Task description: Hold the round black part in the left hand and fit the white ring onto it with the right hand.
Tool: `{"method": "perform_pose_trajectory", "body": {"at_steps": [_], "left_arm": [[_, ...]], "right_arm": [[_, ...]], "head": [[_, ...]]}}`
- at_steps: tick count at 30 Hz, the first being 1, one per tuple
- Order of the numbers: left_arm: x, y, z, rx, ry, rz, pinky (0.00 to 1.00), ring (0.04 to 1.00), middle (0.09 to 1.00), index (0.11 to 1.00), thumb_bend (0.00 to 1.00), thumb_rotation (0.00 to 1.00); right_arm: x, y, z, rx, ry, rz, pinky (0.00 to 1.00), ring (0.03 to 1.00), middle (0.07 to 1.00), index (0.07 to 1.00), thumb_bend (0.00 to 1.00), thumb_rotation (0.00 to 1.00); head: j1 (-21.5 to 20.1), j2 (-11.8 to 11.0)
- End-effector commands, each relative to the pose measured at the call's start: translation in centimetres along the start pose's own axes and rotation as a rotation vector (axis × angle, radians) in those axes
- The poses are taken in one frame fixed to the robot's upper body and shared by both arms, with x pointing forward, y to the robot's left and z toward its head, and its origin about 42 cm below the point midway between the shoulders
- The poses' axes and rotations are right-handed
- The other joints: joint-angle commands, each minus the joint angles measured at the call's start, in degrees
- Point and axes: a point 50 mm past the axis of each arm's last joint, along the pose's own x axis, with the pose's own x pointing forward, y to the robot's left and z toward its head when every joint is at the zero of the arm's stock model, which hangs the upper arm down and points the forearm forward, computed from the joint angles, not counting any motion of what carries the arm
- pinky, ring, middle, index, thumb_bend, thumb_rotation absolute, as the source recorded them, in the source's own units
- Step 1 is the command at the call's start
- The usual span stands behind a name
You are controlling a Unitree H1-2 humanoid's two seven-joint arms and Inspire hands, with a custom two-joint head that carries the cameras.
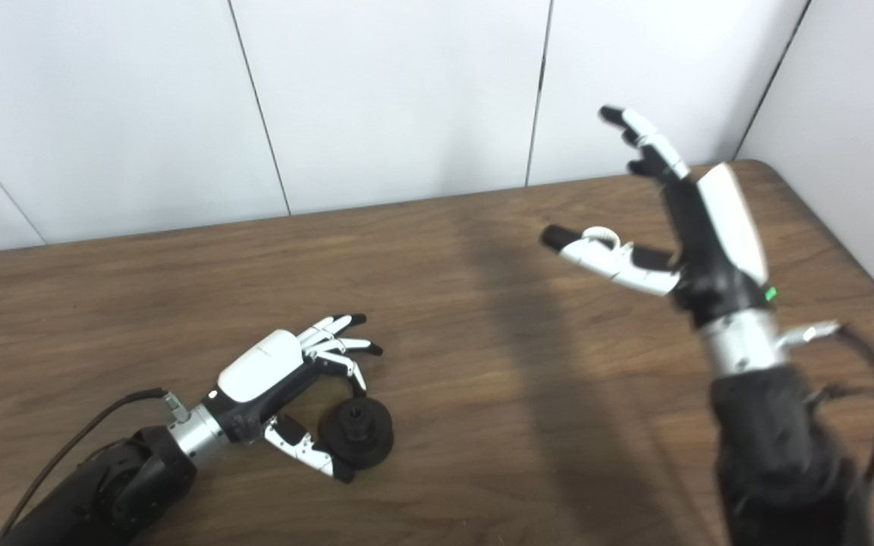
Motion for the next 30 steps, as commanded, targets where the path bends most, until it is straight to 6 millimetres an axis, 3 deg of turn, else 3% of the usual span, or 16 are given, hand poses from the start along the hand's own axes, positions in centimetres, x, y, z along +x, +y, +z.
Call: {"method": "perform_pose_trajectory", "body": {"at_steps": [1,3,5,12,17,19,23,30], "left_arm": [[-0.9,0.6,-1.5,0.045,0.048,-0.047,1.0,1.0,0.857,0.479,0.52,0.06],[-1.0,0.6,-1.6,0.04,0.049,-0.046,1.0,1.0,0.854,0.479,0.52,0.06],[-1.1,0.5,-1.8,0.039,0.051,-0.044,1.0,1.0,0.851,0.479,0.52,0.06],[-1.3,0.4,-2.4,0.051,0.056,-0.049,1.0,1.0,0.858,0.48,0.52,0.06],[-1.4,0.4,-2.5,0.051,0.056,-0.048,1.0,1.0,0.854,0.479,0.52,0.06],[-1.5,0.4,-2.5,0.058,0.055,-0.05,1.0,1.0,0.857,0.479,0.52,0.06],[-1.5,0.4,-2.3,0.056,0.05,-0.051,1.0,1.0,0.859,0.48,0.52,0.06],[-1.7,0.2,-2.1,0.04,0.044,-0.04,1.0,1.0,0.85,0.479,0.52,0.06]], "right_arm": [[2.1,-2.2,0.3,-0.058,-0.056,-0.078,0.73,0.848,0.869,0.854,0.67,0.42],[3.4,-3.4,-0.2,-0.108,-0.066,-0.086,0.77,0.86,0.865,0.844,0.69,0.42],[4.8,-4.3,-0.5,-0.161,-0.098,-0.064,0.76,0.864,0.863,0.819,0.74,0.33],[9.8,-6.8,-2.0,-0.418,-0.175,0.054,0.77,0.868,0.836,0.759,0.88,0.2],[13.3,-7.8,-3.0,-0.604,-0.155,0.191,0.75,0.919,0.863,0.726,0.97,0.17],[14.3,-7.8,-3.2,-0.642,-0.133,0.236,0.78,0.946,0.878,0.721,0.99,0.17],[16.0,-6.9,-3.7,-0.704,-0.073,0.316,0.93,0.995,0.913,0.714,1.0,0.16],[17.9,-4.0,-5.3,-0.764,-0.078,0.395,0.94,0.984,0.898,0.681,1.0,0.19]], "head": [[-0.46,-0.14],[-1.1,-0.32],[-1.57,-0.68],[-3.66,-2.11],[-4.22,-2.68],[-4.23,-2.83],[-4.67,-3.25],[-5.59,-3.88]]}}
